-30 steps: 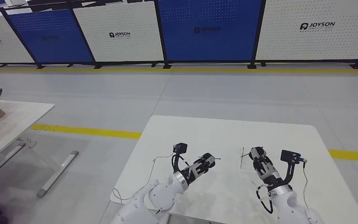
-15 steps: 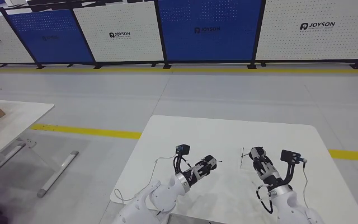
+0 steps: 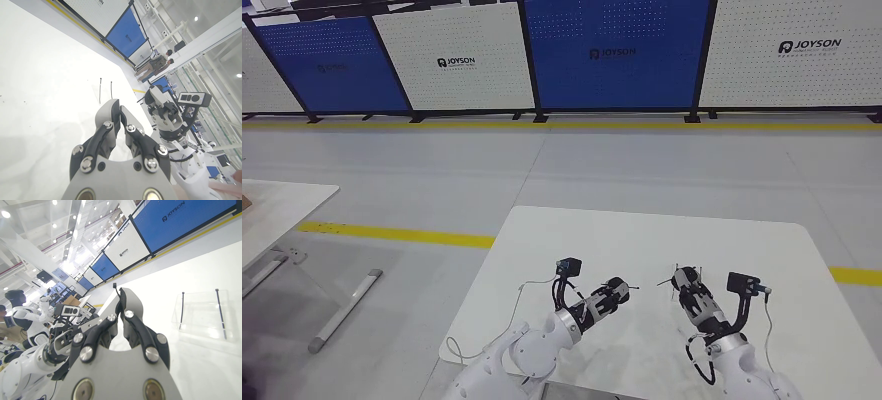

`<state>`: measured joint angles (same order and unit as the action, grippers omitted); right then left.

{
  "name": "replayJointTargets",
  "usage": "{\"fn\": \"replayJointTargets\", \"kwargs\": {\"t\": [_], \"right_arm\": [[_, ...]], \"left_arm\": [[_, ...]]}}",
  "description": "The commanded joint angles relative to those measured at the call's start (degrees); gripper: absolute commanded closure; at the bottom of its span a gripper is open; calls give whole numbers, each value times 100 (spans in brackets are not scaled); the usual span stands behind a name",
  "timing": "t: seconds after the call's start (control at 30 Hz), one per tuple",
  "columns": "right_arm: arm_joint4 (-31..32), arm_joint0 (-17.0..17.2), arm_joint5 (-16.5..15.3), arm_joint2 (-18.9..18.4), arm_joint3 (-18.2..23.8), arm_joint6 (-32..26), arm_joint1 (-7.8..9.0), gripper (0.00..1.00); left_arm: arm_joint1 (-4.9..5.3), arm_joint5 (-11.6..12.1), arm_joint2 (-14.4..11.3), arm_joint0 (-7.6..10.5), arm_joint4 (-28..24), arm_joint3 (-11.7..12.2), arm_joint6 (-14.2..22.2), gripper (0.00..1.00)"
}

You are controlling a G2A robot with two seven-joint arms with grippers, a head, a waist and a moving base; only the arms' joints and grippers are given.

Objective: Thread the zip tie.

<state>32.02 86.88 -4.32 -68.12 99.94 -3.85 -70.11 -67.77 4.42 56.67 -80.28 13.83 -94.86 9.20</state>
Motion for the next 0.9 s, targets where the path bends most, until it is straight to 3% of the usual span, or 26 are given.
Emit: {"fn": "replayJointTargets", "kwargs": {"t": [0.0,0.17,0.3,0.4,0.87], "right_arm": [[0,0,-2,0,0,0,0,100],[-4,7,-11,-2,-3,1,-2,100],[549,13,153,135,-78,324,-26,100],[487,-61,166,273,-213,261,-61,100],[490,-53,173,268,-217,291,-65,100]], "left_arm": [[0,0,0,0,0,0,0,100],[0,0,0,0,0,0,0,100],[0,0,0,0,0,0,0,100],[0,0,0,0,0,0,0,100],[0,0,0,0,0,0,0,100]]}}
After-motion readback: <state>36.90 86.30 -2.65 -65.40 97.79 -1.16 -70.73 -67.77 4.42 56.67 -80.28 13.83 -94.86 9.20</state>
